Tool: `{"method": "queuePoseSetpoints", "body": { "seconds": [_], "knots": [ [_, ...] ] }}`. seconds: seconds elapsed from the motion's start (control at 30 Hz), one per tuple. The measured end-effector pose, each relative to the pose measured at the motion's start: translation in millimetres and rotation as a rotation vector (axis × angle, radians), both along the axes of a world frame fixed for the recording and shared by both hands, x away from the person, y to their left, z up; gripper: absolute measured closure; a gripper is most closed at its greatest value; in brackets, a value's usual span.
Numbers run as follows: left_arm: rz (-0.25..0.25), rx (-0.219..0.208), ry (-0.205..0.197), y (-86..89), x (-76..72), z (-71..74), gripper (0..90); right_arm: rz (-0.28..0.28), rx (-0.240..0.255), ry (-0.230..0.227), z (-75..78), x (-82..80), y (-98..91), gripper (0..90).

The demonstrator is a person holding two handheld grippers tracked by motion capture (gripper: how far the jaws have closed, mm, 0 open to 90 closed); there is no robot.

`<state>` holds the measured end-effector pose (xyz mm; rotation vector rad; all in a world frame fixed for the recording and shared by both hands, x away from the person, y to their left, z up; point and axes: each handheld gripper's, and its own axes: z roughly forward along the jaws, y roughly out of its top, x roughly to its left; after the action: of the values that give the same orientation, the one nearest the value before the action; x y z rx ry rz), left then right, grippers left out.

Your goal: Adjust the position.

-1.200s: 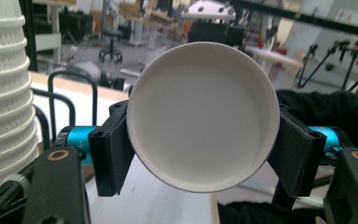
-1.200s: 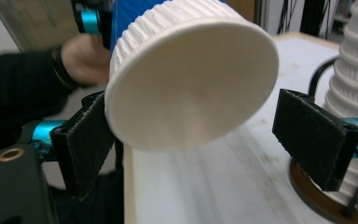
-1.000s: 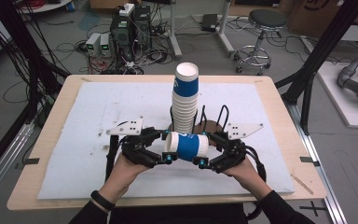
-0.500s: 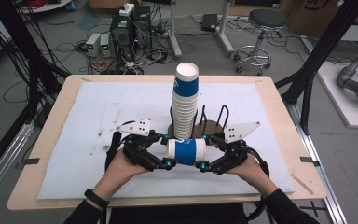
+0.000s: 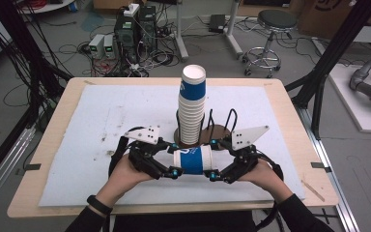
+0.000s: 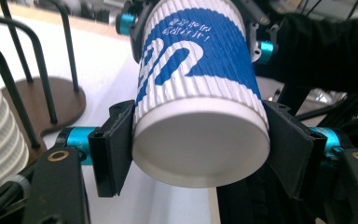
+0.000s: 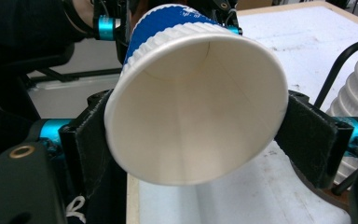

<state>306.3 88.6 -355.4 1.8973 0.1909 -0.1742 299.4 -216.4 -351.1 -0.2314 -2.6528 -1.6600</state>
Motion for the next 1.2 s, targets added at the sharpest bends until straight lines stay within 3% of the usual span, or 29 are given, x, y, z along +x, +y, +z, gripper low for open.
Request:
{"method": "queuePoseSetpoints", "body": {
  "seconds": [0.27,0.4,0.43,0.67,0.87,1.0,1.2],
  "knots": [
    [0.023,-0.068,-0.021,7.9,1.8,0.5,30.5,-0.030,0.042,0.037,-0.1,2.2,-2.6,17.6],
    [0.058,-0.127,-0.033,15.1,2.8,2.6,30.5,-0.065,0.082,0.088,-1.8,5.4,-5.9,15.2],
    [0.074,-0.155,-0.039,17.7,2.8,3.1,30.5,-0.081,0.111,0.121,-2.7,7.4,-7.5,15.2],
    [0.076,-0.228,-0.036,17.1,2.1,0.4,30.5,-0.093,0.157,0.187,-4.5,7.9,-3.2,15.2],
    [0.052,-0.211,-0.027,8.8,1.1,-5.0,30.3,-0.077,0.188,0.207,-5.0,5.9,3.0,15.1],
    [0.045,-0.163,-0.039,2.9,-0.6,-7.1,30.4,-0.060,0.208,0.198,-5.0,7.4,0.0,18.8],
    [0.029,-0.070,-0.034,-3.2,-2.2,-7.5,30.2,-0.033,0.159,0.177,-1.7,7.0,-2.3,21.7]
  ]
}}
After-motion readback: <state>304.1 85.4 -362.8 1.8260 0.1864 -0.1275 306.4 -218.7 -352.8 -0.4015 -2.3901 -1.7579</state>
